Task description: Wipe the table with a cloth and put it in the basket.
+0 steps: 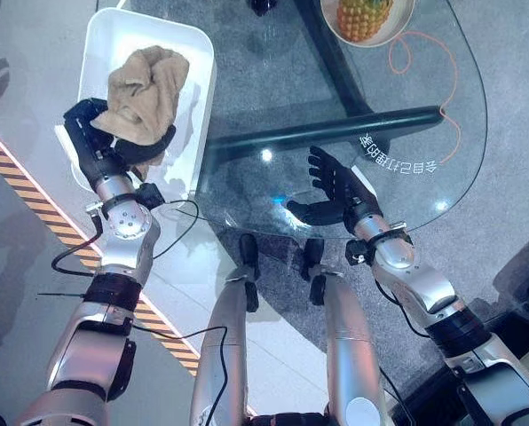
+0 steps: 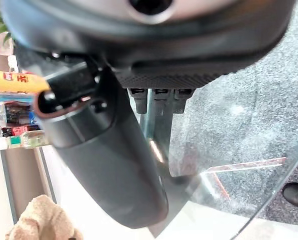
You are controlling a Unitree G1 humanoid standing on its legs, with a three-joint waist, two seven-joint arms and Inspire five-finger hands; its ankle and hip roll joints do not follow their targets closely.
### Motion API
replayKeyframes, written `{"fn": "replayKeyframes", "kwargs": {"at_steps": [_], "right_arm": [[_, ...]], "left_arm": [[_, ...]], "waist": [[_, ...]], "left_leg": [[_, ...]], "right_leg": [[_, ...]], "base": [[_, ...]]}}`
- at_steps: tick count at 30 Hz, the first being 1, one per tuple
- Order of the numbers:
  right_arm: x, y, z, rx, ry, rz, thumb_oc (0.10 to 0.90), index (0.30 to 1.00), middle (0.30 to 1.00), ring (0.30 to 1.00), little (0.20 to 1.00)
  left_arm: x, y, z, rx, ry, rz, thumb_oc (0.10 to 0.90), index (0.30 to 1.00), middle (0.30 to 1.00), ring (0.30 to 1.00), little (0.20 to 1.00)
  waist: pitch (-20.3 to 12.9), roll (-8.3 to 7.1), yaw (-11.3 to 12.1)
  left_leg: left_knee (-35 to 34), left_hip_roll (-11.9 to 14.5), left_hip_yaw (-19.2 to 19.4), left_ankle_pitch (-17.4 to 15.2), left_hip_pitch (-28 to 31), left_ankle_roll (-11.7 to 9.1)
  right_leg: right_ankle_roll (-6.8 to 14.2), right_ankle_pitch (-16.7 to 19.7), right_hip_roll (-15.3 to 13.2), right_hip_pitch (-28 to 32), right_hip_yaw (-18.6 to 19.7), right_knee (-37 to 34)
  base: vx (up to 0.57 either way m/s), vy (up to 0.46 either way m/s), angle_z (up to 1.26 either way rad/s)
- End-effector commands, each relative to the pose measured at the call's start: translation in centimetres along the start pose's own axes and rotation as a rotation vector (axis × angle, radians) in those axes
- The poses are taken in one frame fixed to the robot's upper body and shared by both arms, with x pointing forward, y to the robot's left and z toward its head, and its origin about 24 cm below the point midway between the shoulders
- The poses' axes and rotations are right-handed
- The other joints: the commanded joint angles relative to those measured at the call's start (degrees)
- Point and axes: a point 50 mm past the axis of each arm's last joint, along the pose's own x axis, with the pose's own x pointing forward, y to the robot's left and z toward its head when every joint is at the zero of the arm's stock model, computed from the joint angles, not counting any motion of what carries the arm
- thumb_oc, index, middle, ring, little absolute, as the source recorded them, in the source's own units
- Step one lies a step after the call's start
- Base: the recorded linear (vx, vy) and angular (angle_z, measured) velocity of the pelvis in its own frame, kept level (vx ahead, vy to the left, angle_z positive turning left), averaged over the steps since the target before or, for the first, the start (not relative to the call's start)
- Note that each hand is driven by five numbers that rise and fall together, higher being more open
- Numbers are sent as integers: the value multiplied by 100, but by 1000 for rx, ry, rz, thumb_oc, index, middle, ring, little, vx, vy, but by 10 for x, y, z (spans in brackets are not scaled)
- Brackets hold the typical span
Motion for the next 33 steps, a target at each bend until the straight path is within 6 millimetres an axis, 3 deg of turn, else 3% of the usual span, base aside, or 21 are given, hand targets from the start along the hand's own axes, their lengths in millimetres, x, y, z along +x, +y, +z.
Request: {"fn": "replayKeyframes", "kwargs": {"at_steps": [1,10,19,20,21,22,23,25,33], "right_arm": [[2,9,38,34,-165,55,800,900,900,900,900],[11,3,45,17,-169,43,800,900,900,900,900],[16,0,50,30,-191,54,800,900,900,900,900],[17,-1,51,31,-194,53,800,900,900,900,900],[17,0,50,33,-195,53,800,900,900,900,900],[18,0,50,32,-196,54,800,900,900,900,900],[18,0,50,33,-198,56,800,900,900,900,900],[18,0,54,33,-215,55,800,900,900,900,900],[16,1,57,41,-231,67,800,900,900,900,900]], "left_arm": [[31,11,65,-58,-252,83,100,300,300,300,200],[46,13,61,-17,-150,154,100,300,300,300,200],[59,17,52,131,-51,150,100,300,300,300,200],[61,19,51,136,-36,154,218,401,401,401,318],[62,20,49,152,-14,160,465,613,613,613,565],[63,20,48,162,1,162,589,719,719,719,689],[64,21,44,174,38,156,800,900,900,900,900],[66,22,44,180,61,142,800,900,900,900,900],[68,31,42,200,60,158,800,900,900,900,900]], "waist": [[-150,-8,20],[-150,-73,-50],[-150,-250,-115],[-150,-268,-125],[-150,-286,-135],[-150,-291,-140],[-150,-307,-152],[-150,-344,-181],[-150,-343,-183]], "left_leg": [[-49,-127,384,-600,262,128],[-70,-116,385,-594,49,115],[-170,-74,340,-577,-31,59],[-194,-77,334,-552,-51,51],[-207,-72,326,-550,-61,50],[-223,-69,323,-544,-65,48],[-232,-69,310,-541,-71,43],[-283,-72,370,-387,-202,80],[-426,-106,371,-371,-41,82]], "right_leg": [[263,323,320,4,354,-610],[331,431,324,-222,367,-686],[395,551,371,-294,327,-791],[397,580,371,-312,325,-819],[401,587,375,-324,319,-822],[405,592,380,-333,318,-826],[412,604,387,-341,321,-833],[376,765,375,-467,289,-913],[383,757,395,-346,240,-975]], "base": [[-10,75,-5],[-3,39,-2],[-2,-4,-1],[0,0,0],[-17,-22,-4],[-11,-26,-5],[-10,-24,-4],[-71,-51,-1],[-7,-10,0]]}}
